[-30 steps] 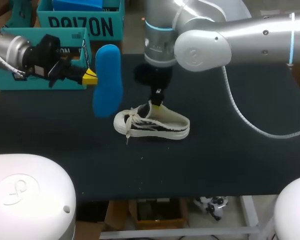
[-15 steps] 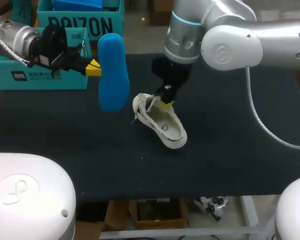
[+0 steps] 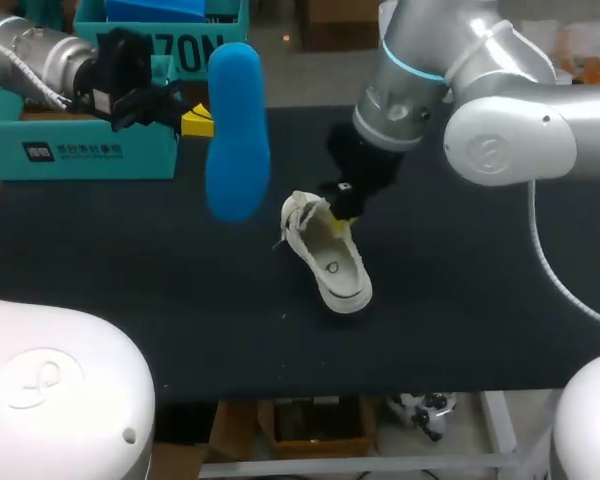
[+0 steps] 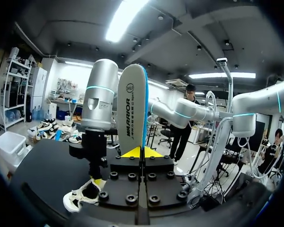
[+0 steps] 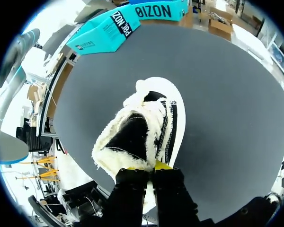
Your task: Open the shoe tongue, take the insole out of the shoe, put the insole back into the shoe, and pack the shoe into the shoebox
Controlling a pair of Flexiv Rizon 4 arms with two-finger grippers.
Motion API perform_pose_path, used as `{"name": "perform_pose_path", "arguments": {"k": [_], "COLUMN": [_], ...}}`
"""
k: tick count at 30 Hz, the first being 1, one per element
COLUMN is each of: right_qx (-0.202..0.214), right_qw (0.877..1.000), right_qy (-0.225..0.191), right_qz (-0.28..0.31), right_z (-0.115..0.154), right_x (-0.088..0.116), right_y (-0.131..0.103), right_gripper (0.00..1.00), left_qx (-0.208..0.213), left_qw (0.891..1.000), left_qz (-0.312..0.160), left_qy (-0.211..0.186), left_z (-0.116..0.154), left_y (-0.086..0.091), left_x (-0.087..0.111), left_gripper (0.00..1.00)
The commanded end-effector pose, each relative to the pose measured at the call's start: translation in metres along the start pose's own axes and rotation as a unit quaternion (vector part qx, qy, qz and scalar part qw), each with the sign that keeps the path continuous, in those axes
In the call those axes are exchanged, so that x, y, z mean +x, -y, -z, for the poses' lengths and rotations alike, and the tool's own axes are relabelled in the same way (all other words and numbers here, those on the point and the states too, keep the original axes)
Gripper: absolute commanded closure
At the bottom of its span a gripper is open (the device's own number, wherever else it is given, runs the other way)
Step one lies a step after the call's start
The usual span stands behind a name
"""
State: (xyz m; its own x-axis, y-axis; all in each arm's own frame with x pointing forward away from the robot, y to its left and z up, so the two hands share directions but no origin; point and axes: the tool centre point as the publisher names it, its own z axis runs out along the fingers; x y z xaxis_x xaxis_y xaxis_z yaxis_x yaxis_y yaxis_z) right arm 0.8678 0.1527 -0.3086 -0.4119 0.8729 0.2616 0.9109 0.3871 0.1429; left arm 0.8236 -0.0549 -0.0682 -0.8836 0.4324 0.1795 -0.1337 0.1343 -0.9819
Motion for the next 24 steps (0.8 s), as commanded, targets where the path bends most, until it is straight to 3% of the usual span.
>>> {"name": "perform_pose_path", "arguments": {"k": [1,15,24], "right_qx": [-0.14,-0.243,-0.263], "right_qw": [0.99,0.967,0.96], "right_qy": [-0.017,-0.04,-0.04], "right_qz": [-0.02,-0.073,-0.091], "right_z": [-0.003,-0.017,-0.024], "right_x": [-0.006,0.011,0.021], "right_y": [0.006,0.007,0.012], "right_gripper": [1.0,1.0,1.0], "left_qx": [0.001,0.039,0.039], "left_qw": [1.0,0.999,0.999], "left_qz": [0.002,0.022,0.023], "left_qy": [-0.007,-0.003,-0.006], "left_z": [-0.002,0.001,-0.009], "left_y": [0.002,0.001,0.003], "left_x": [-0.004,-0.005,-0.003], "left_gripper": [1.0,1.0,1.0]}}
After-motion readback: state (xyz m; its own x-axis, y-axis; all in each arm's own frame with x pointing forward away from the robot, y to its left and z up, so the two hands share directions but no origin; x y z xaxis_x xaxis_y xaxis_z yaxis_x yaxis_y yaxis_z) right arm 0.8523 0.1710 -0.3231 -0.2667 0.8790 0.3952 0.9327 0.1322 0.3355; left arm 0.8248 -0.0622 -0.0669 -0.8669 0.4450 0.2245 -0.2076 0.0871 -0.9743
